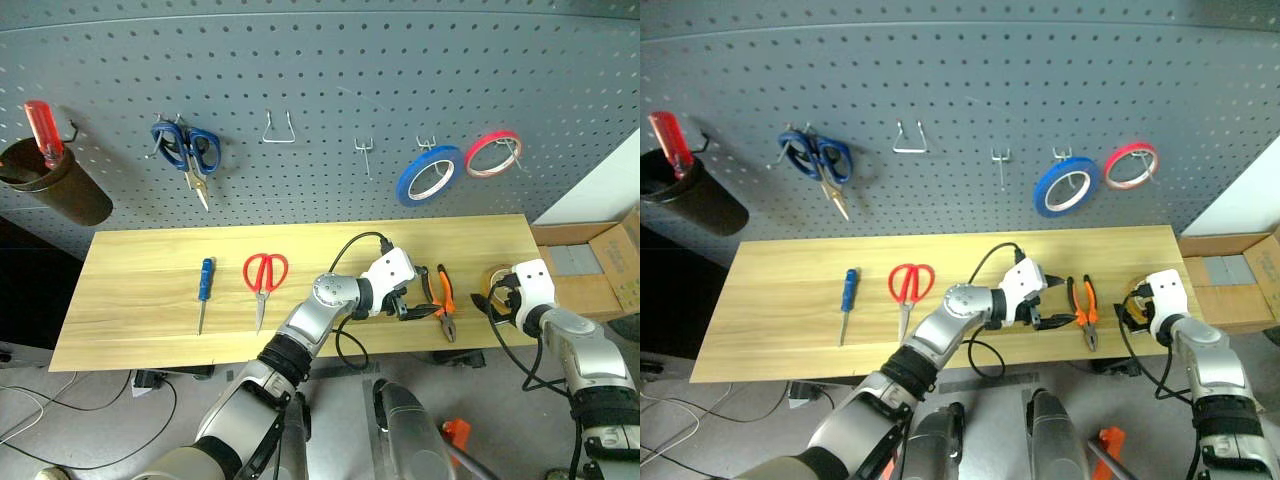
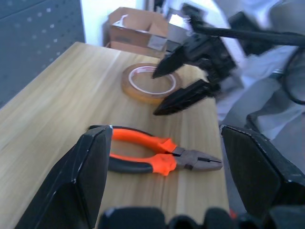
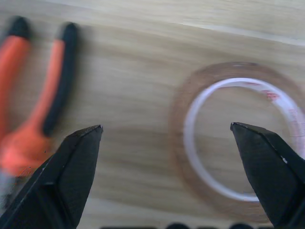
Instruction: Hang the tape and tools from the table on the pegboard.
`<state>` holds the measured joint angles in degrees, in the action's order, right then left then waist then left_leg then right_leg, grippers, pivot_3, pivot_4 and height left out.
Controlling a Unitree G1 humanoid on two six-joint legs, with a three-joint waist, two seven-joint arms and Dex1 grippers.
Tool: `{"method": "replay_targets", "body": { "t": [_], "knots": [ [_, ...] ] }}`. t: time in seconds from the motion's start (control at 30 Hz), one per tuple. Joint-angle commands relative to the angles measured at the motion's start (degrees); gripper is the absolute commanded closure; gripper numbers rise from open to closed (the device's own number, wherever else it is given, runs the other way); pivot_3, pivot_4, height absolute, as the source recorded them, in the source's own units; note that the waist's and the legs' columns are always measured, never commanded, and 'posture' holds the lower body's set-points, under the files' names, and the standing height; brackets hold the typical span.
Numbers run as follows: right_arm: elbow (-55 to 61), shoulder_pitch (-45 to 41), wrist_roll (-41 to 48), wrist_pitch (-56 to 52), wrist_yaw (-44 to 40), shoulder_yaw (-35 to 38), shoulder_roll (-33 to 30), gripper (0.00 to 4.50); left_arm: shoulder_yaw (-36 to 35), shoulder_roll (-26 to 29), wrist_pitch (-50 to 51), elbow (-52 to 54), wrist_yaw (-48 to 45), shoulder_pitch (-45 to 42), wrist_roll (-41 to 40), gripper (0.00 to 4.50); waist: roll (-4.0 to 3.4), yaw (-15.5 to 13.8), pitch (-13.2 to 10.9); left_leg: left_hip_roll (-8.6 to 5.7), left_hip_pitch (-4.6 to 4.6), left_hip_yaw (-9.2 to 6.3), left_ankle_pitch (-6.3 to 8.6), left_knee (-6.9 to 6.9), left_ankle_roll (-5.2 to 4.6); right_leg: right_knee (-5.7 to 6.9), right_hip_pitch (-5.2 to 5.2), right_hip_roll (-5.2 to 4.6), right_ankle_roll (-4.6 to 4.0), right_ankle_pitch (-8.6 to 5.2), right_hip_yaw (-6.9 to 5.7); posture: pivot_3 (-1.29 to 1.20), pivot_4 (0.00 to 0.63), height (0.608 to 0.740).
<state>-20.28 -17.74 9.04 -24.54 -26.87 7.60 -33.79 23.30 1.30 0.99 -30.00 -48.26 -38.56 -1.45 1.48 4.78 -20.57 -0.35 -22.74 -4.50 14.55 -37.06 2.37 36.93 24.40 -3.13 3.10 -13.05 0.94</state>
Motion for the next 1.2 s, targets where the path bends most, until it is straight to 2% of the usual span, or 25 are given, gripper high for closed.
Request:
{"method": "replay_targets", "body": {
  "t": [0.03,0.33,0.63,0.77,1.1,1.2],
  "knots": [
    [-4.31,-1.62,-0.81,3.69,-1.34,0.76,-1.23,0.0,0.28,0.0,-0.36,3.12,-1.02,0.97,0.23,0.62,-0.02,0.09,-0.46,0.0,-0.01,0.0,0.0,0.0,0.0,0.01,0.01,0.0,0.0,0.0,0.0,-0.11,0.428,0.74],
    [-7.29,-4.19,3.89,-0.7,-1.9,5.04,1.63,0.0,-0.47,1.57,1.14,5.91,-1.58,1.26,0.12,0.62,-0.03,0.06,-1.72,0.0,-0.03,0.02,0.0,-0.02,0.0,0.02,0.02,-0.03,0.03,0.02,0.03,-0.1,0.433,0.74],
    [-11.12,-4.34,5.17,-3.96,-7.01,3.49,1.99,0.0,-1.84,1.55,4.15,9.8,-0.18,1.3,-0.41,0.62,0.01,0.0,-1.74,0.01,-0.03,0.01,0.0,-0.01,0.01,0.01,0.02,-0.02,0.09,0.01,0.02,-0.07,0.417,0.74],
    [-12.84,-3.9,2.29,0.16,-7.11,1.76,1.11,0.94,-1.42,1.88,4.64,10.62,-0.36,1.52,-0.02,0.58,0.02,0.01,-1.74,0.01,0.0,0.01,0.0,-0.02,0.01,0.03,0.01,-0.02,0.23,-0.06,0.02,-0.08,0.409,0.74],
    [-13.71,-2.93,-2.21,7.84,-6.19,-0.33,0.51,4.33,-2.34,0.55,6.33,9.91,0.22,-0.05,-1.06,0.58,0.02,0.0,-1.69,0.01,0.01,0.01,-0.01,-0.03,0.03,0.02,0.01,-0.02,0.26,-0.04,0.02,-0.07,0.374,0.74],
    [-13.0,-2.38,-4.07,10.55,-4.77,-1.17,0.63,4.38,-2.32,0.33,7.13,11.16,-0.07,0.53,-1.36,0.58,0.0,0.0,-1.51,0.01,0.01,0.01,-0.01,-0.04,0.04,0.02,0.01,-0.02,0.28,-0.02,0.02,-0.08,0.338,0.74]
  ]
}}
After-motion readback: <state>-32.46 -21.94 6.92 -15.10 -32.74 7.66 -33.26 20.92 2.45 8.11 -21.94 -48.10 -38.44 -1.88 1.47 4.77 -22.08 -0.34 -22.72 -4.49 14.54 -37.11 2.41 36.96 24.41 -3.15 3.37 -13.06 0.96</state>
